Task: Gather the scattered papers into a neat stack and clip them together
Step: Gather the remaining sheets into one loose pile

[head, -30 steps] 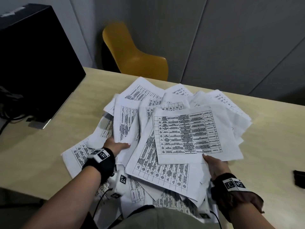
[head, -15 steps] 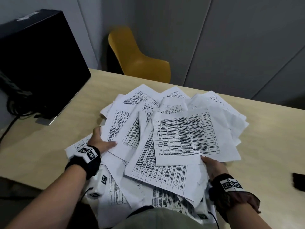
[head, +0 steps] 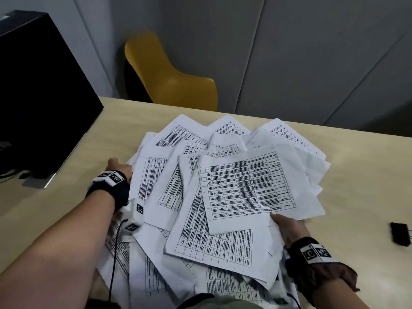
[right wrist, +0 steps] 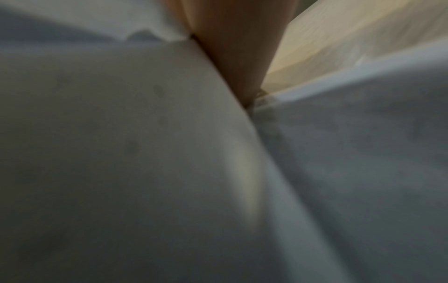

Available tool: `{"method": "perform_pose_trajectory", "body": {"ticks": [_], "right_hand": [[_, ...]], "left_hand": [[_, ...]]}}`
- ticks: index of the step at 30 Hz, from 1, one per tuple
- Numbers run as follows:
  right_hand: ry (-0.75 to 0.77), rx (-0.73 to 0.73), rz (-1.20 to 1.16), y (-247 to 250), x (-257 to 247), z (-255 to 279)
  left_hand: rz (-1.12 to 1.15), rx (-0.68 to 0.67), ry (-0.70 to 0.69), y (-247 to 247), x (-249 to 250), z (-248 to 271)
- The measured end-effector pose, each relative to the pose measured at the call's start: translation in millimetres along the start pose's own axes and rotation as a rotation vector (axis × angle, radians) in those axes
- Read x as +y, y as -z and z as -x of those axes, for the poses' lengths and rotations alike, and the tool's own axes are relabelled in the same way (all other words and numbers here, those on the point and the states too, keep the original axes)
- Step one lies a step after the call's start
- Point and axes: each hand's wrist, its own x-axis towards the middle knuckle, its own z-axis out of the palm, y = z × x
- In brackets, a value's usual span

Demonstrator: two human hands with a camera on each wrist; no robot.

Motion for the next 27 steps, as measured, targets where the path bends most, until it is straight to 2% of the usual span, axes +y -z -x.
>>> {"method": "perform_pose_trajectory", "body": {"ticks": [3,6,11,13,17,20,23,27], "right_hand": [[0.039,0.014,-0.017,0.4,2.2,-1.1],[0.08,0.085,-0.013,0.6,1.0,-2.5],[0.087,0.052,-0.057,-1.9,-0.2,-1.3],[0.1,0.041,-0.044,0.8,1.2,-4.6],[0.075,0.013,-0.025,2.8,3.1,-7.8],[0.061,-0.004,-0.037,2.1,2.0,-7.5],[0.045,-0.032,-0.059,1.2,-1.4,-3.4],[0.042,0.005,-0.028,-1.7,-2.7,1.9]], "left_hand": [[-0.271,-0.035,-0.12,20.1,42.5,72.8],[-0.368,0.0,-0.174,18.8,48.1,81.3],[-0.345,-0.053,-0.224,20.9,45.4,70.2],[-0.265,-0.092,-0.233,22.0,44.8,70.9],[-0.007,0.024,-0.227,31.2,45.4,75.6],[0.107,0.031,-0.229,41.2,41.2,79.5],[0.01,0.062,-0.224,50.6,30.4,86.8],[-0.08,0.161,-0.231,57.5,17.1,109.0]]}}
